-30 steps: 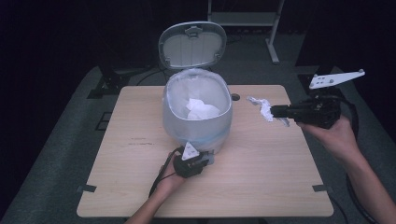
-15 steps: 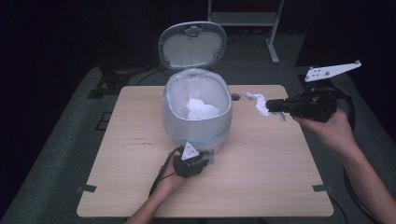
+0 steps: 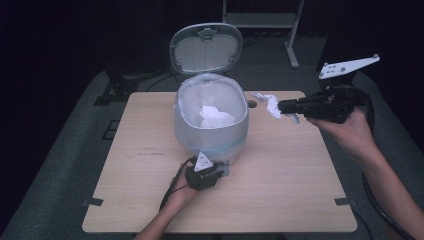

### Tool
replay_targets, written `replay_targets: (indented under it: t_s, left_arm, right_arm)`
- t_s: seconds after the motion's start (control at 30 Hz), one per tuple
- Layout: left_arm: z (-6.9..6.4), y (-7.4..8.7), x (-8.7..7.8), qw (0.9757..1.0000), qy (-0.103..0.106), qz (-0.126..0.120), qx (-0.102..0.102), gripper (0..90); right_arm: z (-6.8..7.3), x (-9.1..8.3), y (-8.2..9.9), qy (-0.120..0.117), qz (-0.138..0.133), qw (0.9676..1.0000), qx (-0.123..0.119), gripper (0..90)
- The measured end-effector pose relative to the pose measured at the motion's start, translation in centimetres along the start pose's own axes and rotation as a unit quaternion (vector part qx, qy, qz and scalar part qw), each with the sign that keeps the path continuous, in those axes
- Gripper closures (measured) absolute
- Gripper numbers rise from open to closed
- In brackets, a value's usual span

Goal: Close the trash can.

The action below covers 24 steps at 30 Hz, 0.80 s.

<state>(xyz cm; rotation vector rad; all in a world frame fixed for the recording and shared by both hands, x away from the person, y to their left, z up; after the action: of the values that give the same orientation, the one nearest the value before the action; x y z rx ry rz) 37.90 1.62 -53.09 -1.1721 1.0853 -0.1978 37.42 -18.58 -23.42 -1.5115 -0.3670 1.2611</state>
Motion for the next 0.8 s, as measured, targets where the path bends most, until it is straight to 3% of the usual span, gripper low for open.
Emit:
replay_targets:
  t_s: [0.8]
  left_arm:
    - [0.0,0.0,0.0,1.0000,0.000,0.000,-0.001,65.2]
  right_arm:
    - [0.9,2.0,-2.4,-0.013,0.005,0.9998,-0.014,85.3]
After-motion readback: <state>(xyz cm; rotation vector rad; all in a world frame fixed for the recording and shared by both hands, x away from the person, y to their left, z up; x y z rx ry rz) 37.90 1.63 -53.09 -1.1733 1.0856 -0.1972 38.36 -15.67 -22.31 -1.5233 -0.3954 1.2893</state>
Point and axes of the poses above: each handheld gripper's, and its own axes: x roughly forward along the jaws, y roughly out of its underside, z roughly to its left, the point moved 9 cm from there along x, roughly forward along the jaws, and after that the axes turned 1 degree about z, right-handed, at the moved point
